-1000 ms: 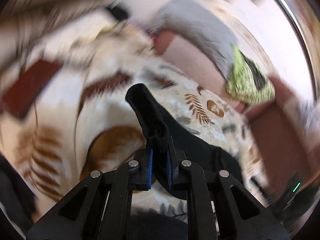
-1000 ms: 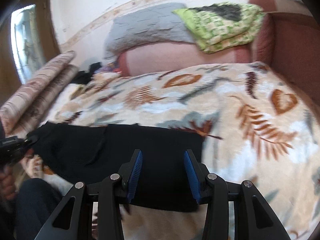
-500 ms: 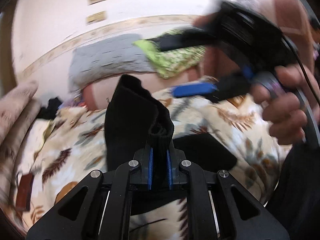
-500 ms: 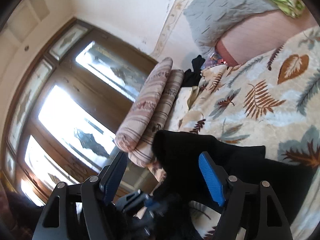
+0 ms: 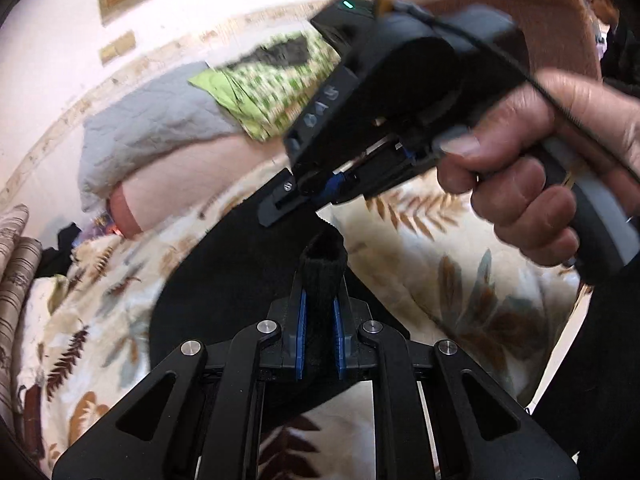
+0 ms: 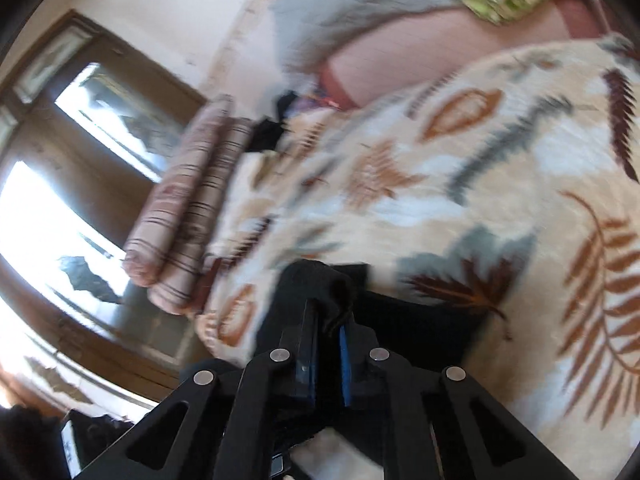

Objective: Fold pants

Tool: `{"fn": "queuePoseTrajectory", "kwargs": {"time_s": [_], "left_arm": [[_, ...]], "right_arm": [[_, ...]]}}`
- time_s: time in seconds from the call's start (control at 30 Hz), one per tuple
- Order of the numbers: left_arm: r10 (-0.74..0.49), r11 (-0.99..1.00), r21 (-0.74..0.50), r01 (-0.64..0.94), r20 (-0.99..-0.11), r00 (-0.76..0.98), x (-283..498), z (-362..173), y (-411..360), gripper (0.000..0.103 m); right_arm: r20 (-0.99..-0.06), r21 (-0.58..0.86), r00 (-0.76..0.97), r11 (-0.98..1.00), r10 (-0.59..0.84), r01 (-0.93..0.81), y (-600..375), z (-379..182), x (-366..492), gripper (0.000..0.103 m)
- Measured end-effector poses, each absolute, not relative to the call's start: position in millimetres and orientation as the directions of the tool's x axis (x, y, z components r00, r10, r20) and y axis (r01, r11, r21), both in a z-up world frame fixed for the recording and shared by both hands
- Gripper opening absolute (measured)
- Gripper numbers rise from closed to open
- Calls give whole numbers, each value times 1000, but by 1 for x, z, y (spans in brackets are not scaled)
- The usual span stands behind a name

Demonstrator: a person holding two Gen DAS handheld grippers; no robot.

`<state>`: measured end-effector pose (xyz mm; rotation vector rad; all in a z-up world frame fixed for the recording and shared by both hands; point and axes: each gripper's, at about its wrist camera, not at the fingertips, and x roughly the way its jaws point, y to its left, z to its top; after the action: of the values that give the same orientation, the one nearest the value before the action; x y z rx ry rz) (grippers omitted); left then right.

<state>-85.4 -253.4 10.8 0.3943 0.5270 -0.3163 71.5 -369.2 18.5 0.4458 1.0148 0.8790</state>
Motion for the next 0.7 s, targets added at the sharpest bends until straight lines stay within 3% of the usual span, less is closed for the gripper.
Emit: {"fn": "queuePoseTrajectory", "kwargs": {"time_s": [0.2, 0.3, 0.4, 0.5, 0.6, 0.7], "left_arm": [[-239, 873, 193, 447, -630, 739, -76, -10, -254, 14], [-316, 861, 115, 495, -642, 698, -83, -4, -248, 21], [-411, 842, -17, 539, -667, 621, -94, 6, -232, 21], [-461, 854, -121, 506, -627, 628, -112, 25, -200, 21], [-454, 890, -258, 375, -560, 693, -118, 45, -143, 21], [-454, 873, -431, 227, -551, 700, -102, 43, -95, 21]], "right_arm": [[-690, 658, 184, 712, 700, -245, -374, -33, 93, 12], [-685, 670, 203, 714, 700, -201, -380, -38, 96, 18], [-713, 629, 290, 765, 638, -135, -395, -34, 96, 22], [-712, 601, 403, 796, 575, -72, -419, -19, 86, 22], [-633, 500, 507, 809, 585, -309, -406, 29, 51, 22], [-561, 332, 534, 763, 632, -554, -370, 57, 2, 22]]}}
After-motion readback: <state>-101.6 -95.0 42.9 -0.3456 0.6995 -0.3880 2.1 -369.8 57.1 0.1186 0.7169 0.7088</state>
